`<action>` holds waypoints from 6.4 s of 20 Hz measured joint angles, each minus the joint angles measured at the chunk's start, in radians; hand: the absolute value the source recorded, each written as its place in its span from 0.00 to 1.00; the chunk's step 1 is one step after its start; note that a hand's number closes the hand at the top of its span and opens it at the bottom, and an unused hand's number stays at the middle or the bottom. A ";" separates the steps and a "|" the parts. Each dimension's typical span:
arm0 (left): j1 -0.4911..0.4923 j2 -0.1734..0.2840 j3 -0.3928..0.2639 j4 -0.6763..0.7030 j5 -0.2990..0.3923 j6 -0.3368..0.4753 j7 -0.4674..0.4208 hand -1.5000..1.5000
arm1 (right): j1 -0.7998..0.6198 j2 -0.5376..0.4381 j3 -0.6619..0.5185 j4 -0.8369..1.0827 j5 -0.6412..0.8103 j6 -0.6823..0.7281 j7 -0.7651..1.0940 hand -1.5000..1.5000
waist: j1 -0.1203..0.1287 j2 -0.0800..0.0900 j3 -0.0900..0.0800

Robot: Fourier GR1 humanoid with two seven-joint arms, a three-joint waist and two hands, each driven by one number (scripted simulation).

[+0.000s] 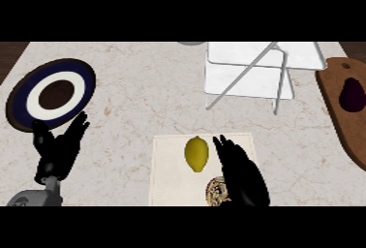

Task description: Pick the cupcake from the placemat and place it in the tiered shelf

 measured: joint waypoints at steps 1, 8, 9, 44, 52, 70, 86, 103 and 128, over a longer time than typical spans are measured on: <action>0.011 0.002 0.003 -0.018 -0.002 -0.001 0.011 0.50 | 0.011 0.004 0.001 0.016 0.009 -0.014 -0.021 0.00 | 0.001 0.000 0.000; 0.014 -0.006 0.016 -0.009 -0.016 -0.017 -0.004 0.50 | -0.019 -0.002 0.047 0.064 -0.002 0.081 -0.113 1.00 | 0.002 -0.008 -0.006; 0.016 -0.007 0.020 -0.010 -0.017 -0.019 -0.004 0.50 | -0.024 0.009 0.043 0.076 -0.006 0.078 -0.132 1.00 | 0.001 -0.009 -0.006; 0.023 -0.048 0.062 -0.019 -0.069 -0.036 0.002 0.50 | -0.718 0.180 -0.312 -0.286 0.078 0.134 0.282 1.00 | -0.011 -0.007 -0.002; 0.021 -0.045 0.073 -0.019 -0.059 -0.059 -0.002 0.50 | -0.950 0.139 -0.588 -0.153 0.017 0.217 0.254 1.00 | -0.005 -0.004 -0.003; 0.003 -0.068 0.075 -0.021 -0.091 -0.054 0.010 0.50 | -1.191 -0.101 -0.859 0.356 -0.097 0.345 0.031 1.00 | 0.008 0.003 -0.002; -0.006 -0.084 0.086 -0.014 -0.109 -0.074 0.004 0.50 | -1.219 -0.134 -0.841 0.709 -0.001 0.130 -0.225 1.00 | 0.016 0.005 -0.001; 0.012 -0.089 0.106 -0.040 -0.118 -0.086 0.020 0.50 | -1.230 -0.134 -0.915 0.828 -0.033 0.001 -0.306 0.00 | 0.010 0.004 -0.002; 0.012 -0.109 0.125 -0.030 -0.134 -0.088 0.008 0.50 | -1.236 -0.308 -1.235 0.747 -0.215 -0.329 -0.210 0.00 | -0.005 -0.001 -0.001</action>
